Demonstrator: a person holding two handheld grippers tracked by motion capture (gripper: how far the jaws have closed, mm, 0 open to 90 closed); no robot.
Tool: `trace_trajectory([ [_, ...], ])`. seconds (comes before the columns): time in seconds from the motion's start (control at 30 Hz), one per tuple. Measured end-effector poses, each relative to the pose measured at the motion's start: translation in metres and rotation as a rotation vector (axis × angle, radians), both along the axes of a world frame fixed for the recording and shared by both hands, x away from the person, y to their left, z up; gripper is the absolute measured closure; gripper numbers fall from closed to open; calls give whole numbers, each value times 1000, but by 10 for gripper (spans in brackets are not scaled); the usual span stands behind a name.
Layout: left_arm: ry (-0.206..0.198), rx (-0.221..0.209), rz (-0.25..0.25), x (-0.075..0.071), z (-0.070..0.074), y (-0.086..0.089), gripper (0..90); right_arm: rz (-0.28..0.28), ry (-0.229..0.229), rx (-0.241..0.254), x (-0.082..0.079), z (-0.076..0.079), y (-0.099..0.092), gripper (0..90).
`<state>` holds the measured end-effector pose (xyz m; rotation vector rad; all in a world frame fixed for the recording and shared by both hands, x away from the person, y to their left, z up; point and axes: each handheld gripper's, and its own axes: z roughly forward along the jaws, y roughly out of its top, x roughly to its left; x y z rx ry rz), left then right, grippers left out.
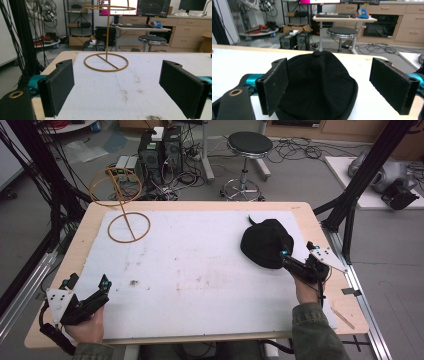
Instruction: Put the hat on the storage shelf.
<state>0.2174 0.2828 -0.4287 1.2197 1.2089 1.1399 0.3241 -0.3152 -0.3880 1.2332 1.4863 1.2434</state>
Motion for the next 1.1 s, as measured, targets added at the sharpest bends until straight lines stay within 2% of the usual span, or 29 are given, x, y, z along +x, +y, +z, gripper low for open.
trace_trajectory([
  [0.3, 6, -5, 1, -1, 0, 2, 129, 7, 42, -36, 22, 2, 4, 148],
  [0.6, 17, -7, -3, 2, -1, 3, 129, 25, 73, -73, 41, 17, 7, 146],
  [0.87, 29, 10, -26, 5, -2, -1, 129, 31, 133, -91, 62, 12, 13, 145],
  [0.97, 32, 17, -30, 5, -2, -2, 129, 47, 175, -97, 69, 10, 13, 145],
  [1.0, 32, 16, -31, 5, -2, -2, 129, 54, 201, -107, 73, 8, 12, 144],
  [1.1, 32, 15, -32, 5, -2, -2, 129, 61, 219, -118, 76, 7, 11, 145],
])
